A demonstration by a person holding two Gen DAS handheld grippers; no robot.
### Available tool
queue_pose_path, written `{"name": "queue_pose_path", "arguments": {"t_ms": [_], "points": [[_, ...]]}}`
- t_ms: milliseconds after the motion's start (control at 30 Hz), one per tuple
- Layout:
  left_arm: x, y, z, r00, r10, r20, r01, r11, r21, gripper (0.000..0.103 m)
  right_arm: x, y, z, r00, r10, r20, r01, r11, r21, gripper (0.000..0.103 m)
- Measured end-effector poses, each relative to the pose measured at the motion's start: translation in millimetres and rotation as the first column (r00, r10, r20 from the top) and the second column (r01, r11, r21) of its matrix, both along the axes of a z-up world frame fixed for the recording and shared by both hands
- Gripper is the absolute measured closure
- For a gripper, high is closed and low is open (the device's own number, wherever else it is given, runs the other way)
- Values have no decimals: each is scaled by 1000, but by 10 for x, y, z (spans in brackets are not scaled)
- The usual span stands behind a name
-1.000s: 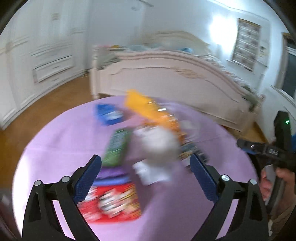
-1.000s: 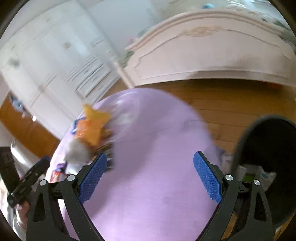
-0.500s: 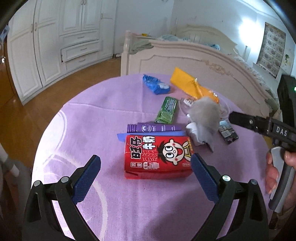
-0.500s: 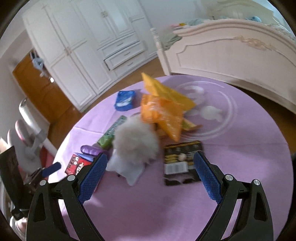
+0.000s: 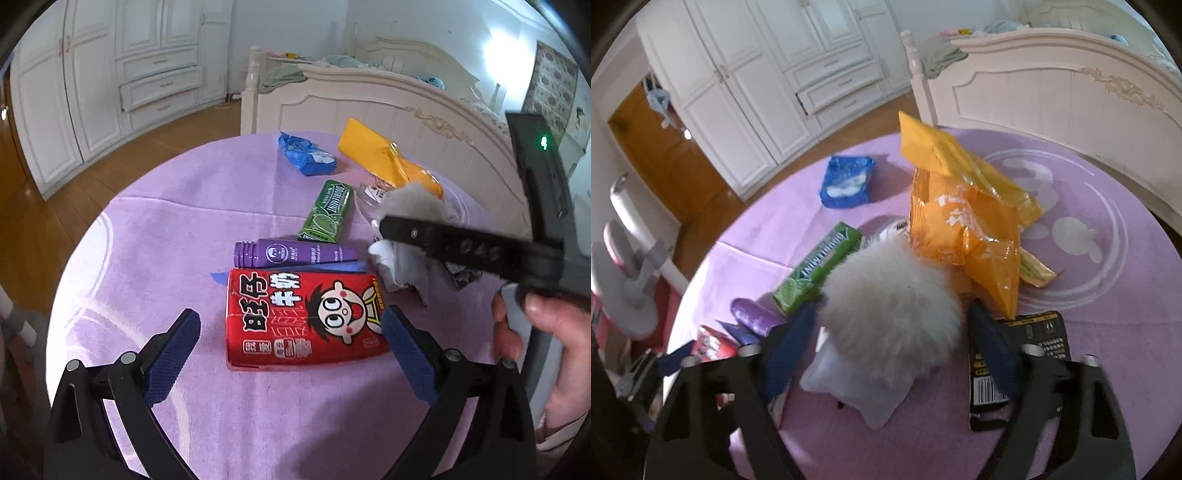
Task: Collect trash
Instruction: 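Grasp the white fluffy item with right gripper while left grasps another red Wangzai box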
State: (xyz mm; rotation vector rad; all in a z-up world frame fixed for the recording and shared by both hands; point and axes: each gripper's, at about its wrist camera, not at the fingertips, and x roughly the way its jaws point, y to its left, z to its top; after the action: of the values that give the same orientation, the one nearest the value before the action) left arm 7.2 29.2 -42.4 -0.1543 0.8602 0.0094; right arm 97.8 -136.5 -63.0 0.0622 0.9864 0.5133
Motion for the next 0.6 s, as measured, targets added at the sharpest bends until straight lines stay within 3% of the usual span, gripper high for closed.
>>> {"name": "queue_pose_path", "arguments": {"t_ms": [67,133,200,400,533,600], "points": [[-1,60,-16,1000,10,-4,-10,999,-33,5,2,-1,-12,1000,5,1,-5,1000,2,49],[-5,117,-40,1000,1,-9,-2,997,-79,7,-11,-12,-13,1000,12,3,-12,1000,7,52],[-20,120,-38,1000,-21,-1,20,995,-101,17,-45,-37,5,1000,17,9,-17,1000,21,54],[-53,80,-7,998,-63,12,64,995,-76,25,-234,-196,145,999,19,35,-22,997,77,56],[-67,74,-7,999,-43,9,44,996,-75,23,-342,-359,242,999,-10,49,5,994,109,56],[-49,36,-14,1000,-6,0,6,999,-45,9,-378,-435,266,999,-23,46,17,992,127,56]]}}
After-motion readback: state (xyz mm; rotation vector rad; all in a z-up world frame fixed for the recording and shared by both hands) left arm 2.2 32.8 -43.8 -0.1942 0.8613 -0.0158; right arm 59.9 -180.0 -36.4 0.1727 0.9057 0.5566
